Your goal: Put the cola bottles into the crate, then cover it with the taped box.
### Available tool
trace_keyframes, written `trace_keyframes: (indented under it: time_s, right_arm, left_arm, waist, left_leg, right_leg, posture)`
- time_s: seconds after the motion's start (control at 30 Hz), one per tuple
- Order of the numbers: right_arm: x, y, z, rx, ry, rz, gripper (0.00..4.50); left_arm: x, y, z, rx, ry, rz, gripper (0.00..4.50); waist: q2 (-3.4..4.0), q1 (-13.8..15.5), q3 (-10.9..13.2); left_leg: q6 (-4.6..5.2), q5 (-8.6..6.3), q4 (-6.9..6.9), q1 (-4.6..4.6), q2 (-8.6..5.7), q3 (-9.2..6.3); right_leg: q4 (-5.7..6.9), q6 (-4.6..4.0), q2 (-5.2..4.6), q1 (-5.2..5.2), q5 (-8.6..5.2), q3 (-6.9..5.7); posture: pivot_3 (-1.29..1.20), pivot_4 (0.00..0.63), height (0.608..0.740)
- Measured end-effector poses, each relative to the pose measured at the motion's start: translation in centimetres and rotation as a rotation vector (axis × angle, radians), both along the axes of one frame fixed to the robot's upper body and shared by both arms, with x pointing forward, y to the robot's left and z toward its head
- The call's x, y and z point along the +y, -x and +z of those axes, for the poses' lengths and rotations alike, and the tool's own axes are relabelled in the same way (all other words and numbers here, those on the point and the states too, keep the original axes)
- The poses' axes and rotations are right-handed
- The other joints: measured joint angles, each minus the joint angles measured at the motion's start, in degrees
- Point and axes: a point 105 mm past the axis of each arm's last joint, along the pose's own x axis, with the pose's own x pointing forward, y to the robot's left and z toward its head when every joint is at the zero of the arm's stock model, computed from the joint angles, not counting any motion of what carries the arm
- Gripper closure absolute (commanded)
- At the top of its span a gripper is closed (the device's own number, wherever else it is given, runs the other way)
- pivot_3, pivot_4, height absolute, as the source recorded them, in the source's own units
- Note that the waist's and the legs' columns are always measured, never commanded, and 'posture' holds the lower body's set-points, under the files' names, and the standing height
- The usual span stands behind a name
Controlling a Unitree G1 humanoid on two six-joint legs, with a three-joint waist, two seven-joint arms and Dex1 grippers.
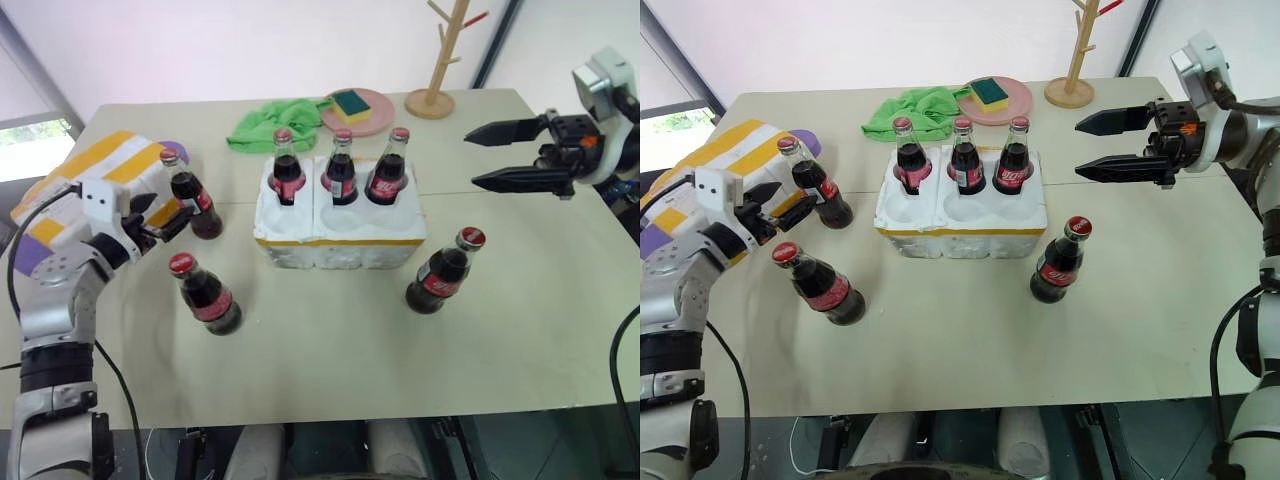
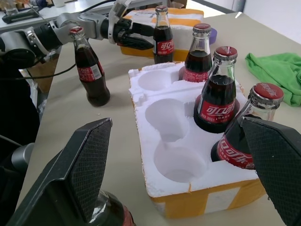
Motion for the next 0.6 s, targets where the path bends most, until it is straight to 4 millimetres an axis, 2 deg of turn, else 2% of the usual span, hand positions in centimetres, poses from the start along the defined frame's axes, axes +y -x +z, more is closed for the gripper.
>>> trace_keyframes:
  time_s: [0.3,0.47,0.6]
  right_arm:
    - [0.1,0.1,0.1,0.007,-0.011,0.003,0.00]
    - [0.0,0.2,0.1,0.008,-0.018,0.004,0.00]
    - [-0.1,0.2,-0.1,0.018,-0.021,0.001,0.00]
  left_arm:
    - [-1.6,-1.6,-0.2,0.005,-0.026,-0.055,0.16]
    - [-1.7,-2.0,-1.3,0.044,-0.040,-0.066,0.16]
    - [-1.5,-2.6,-1.0,0.041,-0.033,-0.058,0.16]
  waist:
    - [-0.01,-0.3,0.0]
    - [-0.01,-0.3,0.0]
    - [-0.01,-0.2,0.0]
  left_leg:
    - [0.00,0.00,0.00,0.00,0.00,0.01]
    - [0.00,0.00,-0.01,0.00,0.00,0.01]
    - [0.00,0.00,0.02,-0.01,-0.01,0.01]
  right_leg:
    - [0.00,0.02,0.00,-0.01,0.01,0.00]
    - [0.01,0.02,0.00,-0.02,0.01,0.00]
    - [0.01,0.04,0.00,-0.01,0.02,0.00]
  posture:
    - [0.00,0.150,0.740]
    - [0.00,0.150,0.740]
    - [0.00,0.150,0.740]
